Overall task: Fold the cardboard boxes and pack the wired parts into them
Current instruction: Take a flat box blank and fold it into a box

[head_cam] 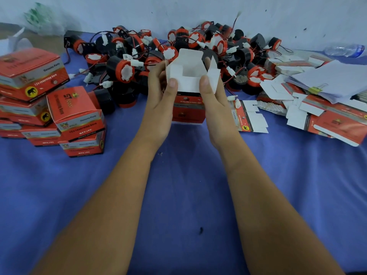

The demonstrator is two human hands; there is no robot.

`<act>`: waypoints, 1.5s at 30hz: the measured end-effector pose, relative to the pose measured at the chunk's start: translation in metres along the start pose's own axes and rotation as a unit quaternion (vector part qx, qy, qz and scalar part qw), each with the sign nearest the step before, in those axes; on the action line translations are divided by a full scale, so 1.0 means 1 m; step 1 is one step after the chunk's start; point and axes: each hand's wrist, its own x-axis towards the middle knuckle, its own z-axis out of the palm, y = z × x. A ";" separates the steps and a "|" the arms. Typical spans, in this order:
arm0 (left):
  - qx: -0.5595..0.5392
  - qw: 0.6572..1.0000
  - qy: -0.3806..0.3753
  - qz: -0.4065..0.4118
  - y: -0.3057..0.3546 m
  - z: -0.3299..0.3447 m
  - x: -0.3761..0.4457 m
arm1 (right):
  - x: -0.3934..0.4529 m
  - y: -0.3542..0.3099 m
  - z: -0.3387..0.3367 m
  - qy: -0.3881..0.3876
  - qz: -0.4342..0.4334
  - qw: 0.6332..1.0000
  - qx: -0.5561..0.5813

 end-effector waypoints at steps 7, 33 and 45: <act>0.018 0.999 0.026 -0.004 0.001 0.004 -0.002 | 0.002 0.002 -0.002 0.020 -0.013 0.999 0.030; 0.103 0.989 0.041 -0.101 -0.002 0.002 -0.002 | 0.007 0.018 -0.008 0.043 0.106 0.993 0.030; 0.119 0.985 -0.026 -0.124 -0.013 0.009 -0.004 | 0.006 0.019 -0.012 0.080 0.111 0.989 0.063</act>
